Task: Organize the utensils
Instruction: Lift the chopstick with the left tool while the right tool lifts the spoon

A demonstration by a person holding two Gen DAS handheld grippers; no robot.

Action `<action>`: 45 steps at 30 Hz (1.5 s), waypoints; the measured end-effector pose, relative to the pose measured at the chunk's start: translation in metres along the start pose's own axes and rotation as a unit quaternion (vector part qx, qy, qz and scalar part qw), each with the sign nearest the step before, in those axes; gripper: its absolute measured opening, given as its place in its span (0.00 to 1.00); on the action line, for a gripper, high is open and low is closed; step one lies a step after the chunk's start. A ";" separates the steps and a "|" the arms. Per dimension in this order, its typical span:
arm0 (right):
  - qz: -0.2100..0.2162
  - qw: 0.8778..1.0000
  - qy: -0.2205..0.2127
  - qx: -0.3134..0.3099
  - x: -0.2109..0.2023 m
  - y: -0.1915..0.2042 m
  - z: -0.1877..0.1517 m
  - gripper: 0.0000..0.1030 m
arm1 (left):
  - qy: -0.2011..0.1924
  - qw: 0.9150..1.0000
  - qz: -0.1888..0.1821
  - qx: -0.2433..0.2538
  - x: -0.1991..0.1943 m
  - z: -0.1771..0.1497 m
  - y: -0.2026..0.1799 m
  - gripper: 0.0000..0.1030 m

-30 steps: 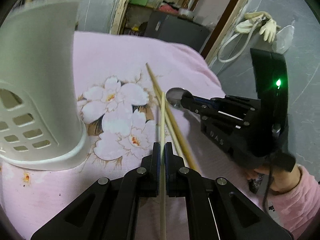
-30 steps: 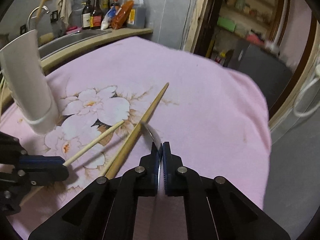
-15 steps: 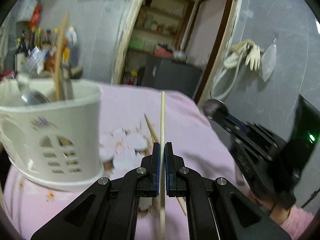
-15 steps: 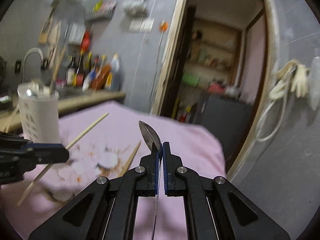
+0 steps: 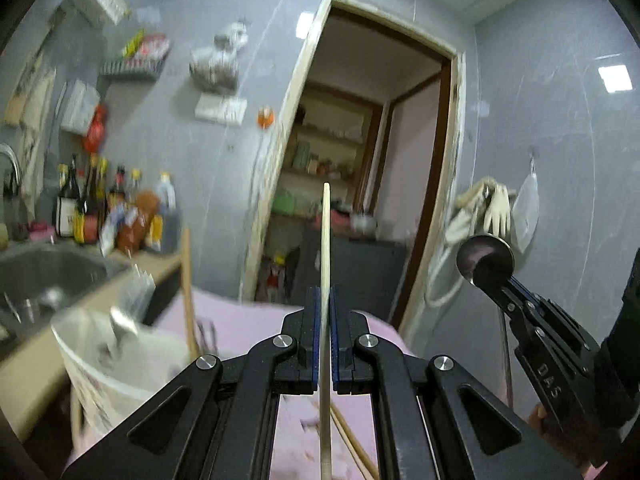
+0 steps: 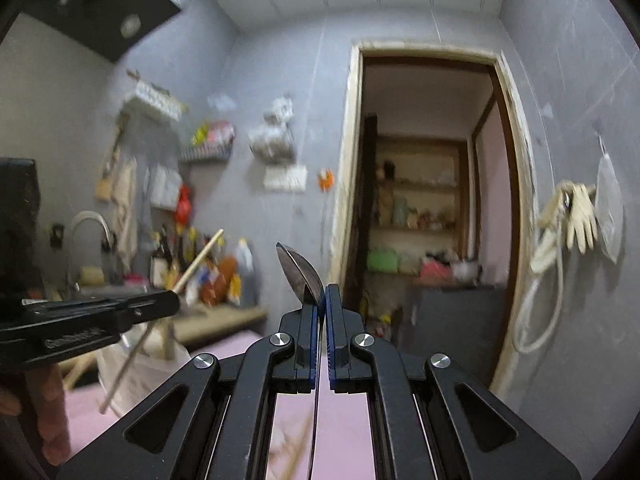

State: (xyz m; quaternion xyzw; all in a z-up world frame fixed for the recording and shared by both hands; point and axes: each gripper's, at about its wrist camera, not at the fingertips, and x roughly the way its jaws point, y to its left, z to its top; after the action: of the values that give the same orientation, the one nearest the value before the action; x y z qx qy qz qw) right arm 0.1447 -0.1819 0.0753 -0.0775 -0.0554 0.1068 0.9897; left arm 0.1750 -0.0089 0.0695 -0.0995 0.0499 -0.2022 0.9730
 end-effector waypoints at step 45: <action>0.139 0.973 -0.027 0.183 0.124 0.071 -0.018 0.03 | -0.078 0.988 0.083 -0.108 0.002 0.037 0.195 0.03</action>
State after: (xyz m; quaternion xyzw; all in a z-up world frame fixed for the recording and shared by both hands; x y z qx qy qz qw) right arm 0.2533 -0.0880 0.0578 0.1009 -0.0505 0.2536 0.9607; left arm 0.2570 0.1719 0.0633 -0.2152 0.0036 -0.1056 0.9708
